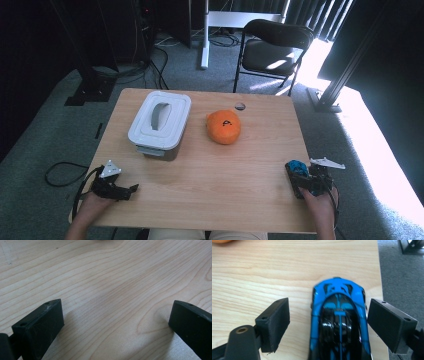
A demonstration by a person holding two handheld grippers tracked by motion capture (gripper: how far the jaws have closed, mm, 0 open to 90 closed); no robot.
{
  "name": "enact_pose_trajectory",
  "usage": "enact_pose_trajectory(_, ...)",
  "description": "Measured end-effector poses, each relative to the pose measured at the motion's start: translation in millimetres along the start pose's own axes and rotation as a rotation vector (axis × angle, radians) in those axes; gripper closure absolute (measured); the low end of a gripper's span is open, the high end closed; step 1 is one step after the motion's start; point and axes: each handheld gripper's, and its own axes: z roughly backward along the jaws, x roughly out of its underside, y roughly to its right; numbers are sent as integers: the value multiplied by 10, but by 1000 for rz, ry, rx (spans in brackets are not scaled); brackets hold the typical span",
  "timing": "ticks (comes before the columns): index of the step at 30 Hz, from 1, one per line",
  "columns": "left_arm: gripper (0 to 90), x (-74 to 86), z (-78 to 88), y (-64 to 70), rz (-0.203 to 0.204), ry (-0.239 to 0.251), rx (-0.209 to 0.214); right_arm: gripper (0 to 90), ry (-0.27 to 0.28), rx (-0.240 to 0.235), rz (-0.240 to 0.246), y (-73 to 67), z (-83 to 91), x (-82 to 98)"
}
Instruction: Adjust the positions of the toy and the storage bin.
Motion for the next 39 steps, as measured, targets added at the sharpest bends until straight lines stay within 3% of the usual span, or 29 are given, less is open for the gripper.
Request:
enact_pose_trajectory(16,3,0,0,0,0,0,0,177,24,-89,107,-338,-203,-362)
enact_pose_trajectory(39,3,0,0,0,0,-1,0,205,10,-234,175,-899,-725,-907)
